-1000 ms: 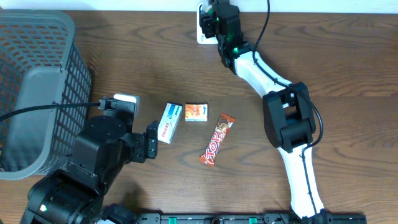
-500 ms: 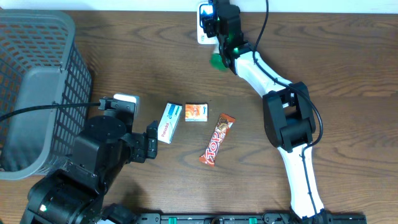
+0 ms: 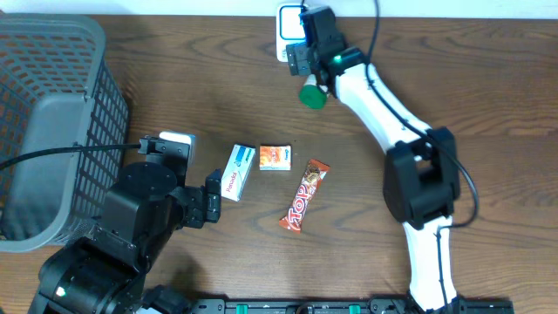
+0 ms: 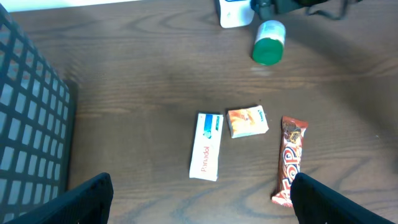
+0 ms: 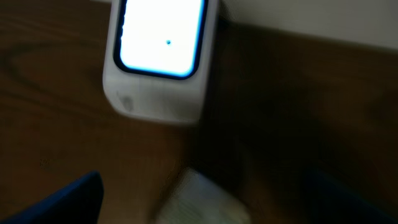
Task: Scan the item barcode
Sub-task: 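Carry the jar to the white scanner and hold its label there, then move the jar away to the right edge and set it down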
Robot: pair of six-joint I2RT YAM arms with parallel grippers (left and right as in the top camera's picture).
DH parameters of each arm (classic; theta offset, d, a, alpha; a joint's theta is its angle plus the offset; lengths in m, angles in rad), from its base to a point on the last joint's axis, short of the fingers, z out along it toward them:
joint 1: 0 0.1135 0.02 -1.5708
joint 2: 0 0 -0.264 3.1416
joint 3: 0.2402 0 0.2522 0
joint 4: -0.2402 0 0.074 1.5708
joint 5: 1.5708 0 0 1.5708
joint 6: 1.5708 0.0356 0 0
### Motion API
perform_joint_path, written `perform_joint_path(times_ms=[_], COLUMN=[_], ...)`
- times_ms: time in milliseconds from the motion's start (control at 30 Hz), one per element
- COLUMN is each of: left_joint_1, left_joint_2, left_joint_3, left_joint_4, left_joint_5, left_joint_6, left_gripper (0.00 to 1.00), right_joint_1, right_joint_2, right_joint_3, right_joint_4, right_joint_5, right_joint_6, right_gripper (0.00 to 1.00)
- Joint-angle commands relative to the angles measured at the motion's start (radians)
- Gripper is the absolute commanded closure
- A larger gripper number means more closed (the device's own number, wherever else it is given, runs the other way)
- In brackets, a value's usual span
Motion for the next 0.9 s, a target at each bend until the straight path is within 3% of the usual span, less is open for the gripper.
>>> perform_joint_path(times_ms=[0,33,100,200,367,600,867], left_joint_1=[-0.003,-0.003,-0.003,-0.003,-0.003,-0.003,-0.003], left_joint_2=[-0.005,-0.005,-0.005,-0.005,-0.005,-0.005,-0.005], left_joint_3=[0.002,0.002,0.002,0.002,0.002,0.002,0.002], left_joint_4=[-0.001,-0.001,-0.001,-0.001,-0.001,-0.001,-0.001], left_joint_5=[-0.006,-0.006,-0.006,-0.006,-0.006,-0.006,-0.006], left_joint_6=[-0.016,-0.016,-0.016,-0.016,-0.016,-0.016,-0.016], left_gripper=[0.09,0.09,0.09,0.09,0.09,0.09,0.09], right_joint_1=[-0.002,-0.001,-0.001,-0.002,0.003,0.005,0.005], right_joint_2=[-0.063,-0.067,-0.066,-0.039,0.017,0.076,0.167], right_joint_3=[0.010,0.010,0.010,0.006,0.006,0.006,0.006], right_joint_4=[-0.089,-0.118,-0.199,-0.298,-0.302,-0.295,-0.214], right_joint_5=[0.013,-0.002,-0.021,-0.056,-0.074,-0.067,-0.109], right_joint_6=[0.139,0.156,0.275,0.458,0.614,0.742,0.745], right_gripper=[0.18,0.23,0.24,0.04,0.01,0.01,0.01])
